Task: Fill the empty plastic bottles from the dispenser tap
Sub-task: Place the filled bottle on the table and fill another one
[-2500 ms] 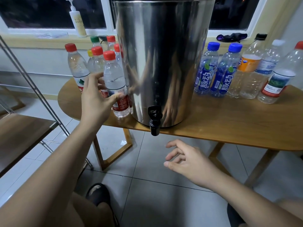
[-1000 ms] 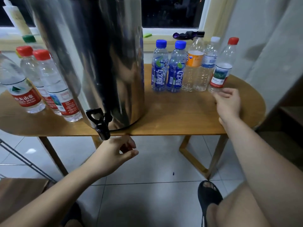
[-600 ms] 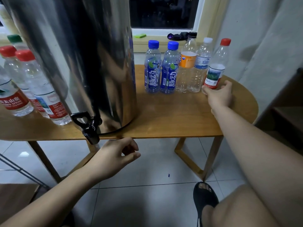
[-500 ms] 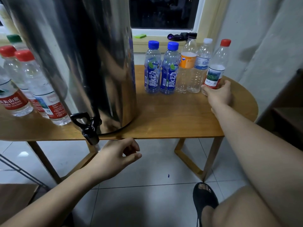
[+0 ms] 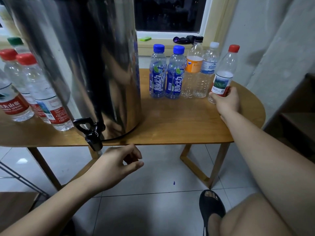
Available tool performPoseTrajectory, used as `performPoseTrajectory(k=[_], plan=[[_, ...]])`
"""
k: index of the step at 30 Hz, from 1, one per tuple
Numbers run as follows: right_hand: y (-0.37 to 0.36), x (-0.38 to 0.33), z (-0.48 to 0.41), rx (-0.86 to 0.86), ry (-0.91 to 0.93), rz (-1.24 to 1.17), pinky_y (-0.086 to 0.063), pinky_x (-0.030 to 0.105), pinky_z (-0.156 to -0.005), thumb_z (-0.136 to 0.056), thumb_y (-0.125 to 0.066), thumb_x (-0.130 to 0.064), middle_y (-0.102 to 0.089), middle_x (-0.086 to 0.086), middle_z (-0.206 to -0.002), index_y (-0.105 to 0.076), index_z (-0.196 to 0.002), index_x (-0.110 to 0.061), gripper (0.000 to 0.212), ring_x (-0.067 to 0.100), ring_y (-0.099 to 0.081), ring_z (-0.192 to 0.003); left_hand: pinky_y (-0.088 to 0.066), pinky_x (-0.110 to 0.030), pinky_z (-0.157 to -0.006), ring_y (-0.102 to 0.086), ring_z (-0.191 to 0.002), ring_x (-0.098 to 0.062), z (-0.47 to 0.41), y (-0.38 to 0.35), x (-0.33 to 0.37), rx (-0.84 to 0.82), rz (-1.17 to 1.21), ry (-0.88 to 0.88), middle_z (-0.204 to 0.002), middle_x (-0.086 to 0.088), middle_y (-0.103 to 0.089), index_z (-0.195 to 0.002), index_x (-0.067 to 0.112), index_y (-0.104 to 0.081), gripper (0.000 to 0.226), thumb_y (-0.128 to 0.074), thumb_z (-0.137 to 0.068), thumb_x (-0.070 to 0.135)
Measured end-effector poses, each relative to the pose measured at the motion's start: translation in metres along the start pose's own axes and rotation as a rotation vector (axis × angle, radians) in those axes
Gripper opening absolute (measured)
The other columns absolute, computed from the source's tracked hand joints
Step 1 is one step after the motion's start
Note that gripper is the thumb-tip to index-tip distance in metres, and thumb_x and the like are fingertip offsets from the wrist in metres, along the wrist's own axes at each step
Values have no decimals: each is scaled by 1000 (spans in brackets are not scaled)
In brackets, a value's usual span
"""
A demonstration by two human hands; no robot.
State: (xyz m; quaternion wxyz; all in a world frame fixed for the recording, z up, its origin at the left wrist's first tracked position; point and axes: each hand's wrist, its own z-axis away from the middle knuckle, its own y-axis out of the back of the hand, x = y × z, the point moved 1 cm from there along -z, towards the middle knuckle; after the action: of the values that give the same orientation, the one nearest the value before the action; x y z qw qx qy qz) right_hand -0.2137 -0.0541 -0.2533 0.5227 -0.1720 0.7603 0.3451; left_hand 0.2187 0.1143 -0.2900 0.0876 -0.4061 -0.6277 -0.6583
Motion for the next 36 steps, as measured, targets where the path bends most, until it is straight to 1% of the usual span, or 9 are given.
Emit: performPoseTrajectory(k=[7, 11, 14, 18, 22, 25, 29, 32, 36], plan=[[20, 5, 43, -142, 67, -43, -59, 39, -96, -77, -97, -36, -71, -13, -119, -60, -129, -29, 64, 9, -70, -108, -58, -27, -72, -73, -95, -6, 10, 5, 9, -11, 15, -25, -96, 20, -75, -101, 42, -67, 11, -77, -98, 45], [28, -3, 77, -235, 97, -60, -58, 36, -96, -76, -98, -36, -71, -12, -122, -60, -131, -30, 67, 6, -70, -110, -55, -22, -71, -73, -95, -6, 15, 11, 15, 3, 24, -34, -96, 20, -75, -105, 42, -66, 14, -76, -97, 46], [32, -8, 98, -290, 103, -61, -58, 39, -100, -74, -98, -37, -72, -14, -121, -59, -126, -32, 65, 5, -70, -110, -55, -21, -71, -73, -97, -8, 17, 15, 21, 18, 56, -30, -97, 20, -76, -107, 42, -65, 16, -77, -96, 44], [34, -20, 135, -350, 111, -55, -60, 42, -101, -73, -98, -38, -73, -18, -114, -62, -120, -33, 59, 2, -71, -107, -58, -30, -73, -73, -99, -12, 21, 20, 29, 41, 102, -55, -102, 16, -76, -117, 44, -61, 27, -78, -96, 42], [33, -34, 187, -442, 137, -91, -61, 39, -97, -73, -98, -31, -78, -17, -110, -66, -116, -33, 54, 0, -73, -102, -56, -25, -73, -72, -103, -14, 26, 27, 38, 90, 145, -82, -112, 14, -73, -127, 46, -57, 38, -77, -95, 45], [30, -43, 227, -569, 171, -160, -62, 43, -98, -76, -98, -23, -79, -15, -113, -68, -119, -31, 52, 4, -75, -104, -57, -26, -78, -72, -109, -15, 30, 31, 43, 137, 194, -98, -119, 13, -72, -131, 46, -56, 41, -75, -95, 49], [25, -44, 270, -724, 219, -159, -59, 49, -103, -76, -98, -28, -78, -14, -120, -66, -122, -31, 56, 8, -73, -115, -61, -39, -87, -71, -120, -16, 34, 38, 49, 241, 283, -88, -125, 14, -72, -137, 41, -57, 48, -77, -94, 49], [24, -39, 287, -826, 248, -84, -59, 45, -105, -78, -98, -28, -76, -17, -122, -64, -125, -34, 58, 5, -71, -118, -60, -42, -95, -66, -130, -12, 36, 40, 53, 274, 343, -90, -134, 15, -70, -144, 37, -54, 58, -79, -94, 53], [24, -39, 296, -964, 306, 44, -58, 41, -105, -80, -94, -37, -74, -18, -126, -60, -133, -39, 63, 4, -69, -121, -58, -46, -102, -64, -134, -17, 40, 40, 57, 302, 337, -122, -140, 13, -68, -148, 35, -50, 66, -79, -93, 54]])
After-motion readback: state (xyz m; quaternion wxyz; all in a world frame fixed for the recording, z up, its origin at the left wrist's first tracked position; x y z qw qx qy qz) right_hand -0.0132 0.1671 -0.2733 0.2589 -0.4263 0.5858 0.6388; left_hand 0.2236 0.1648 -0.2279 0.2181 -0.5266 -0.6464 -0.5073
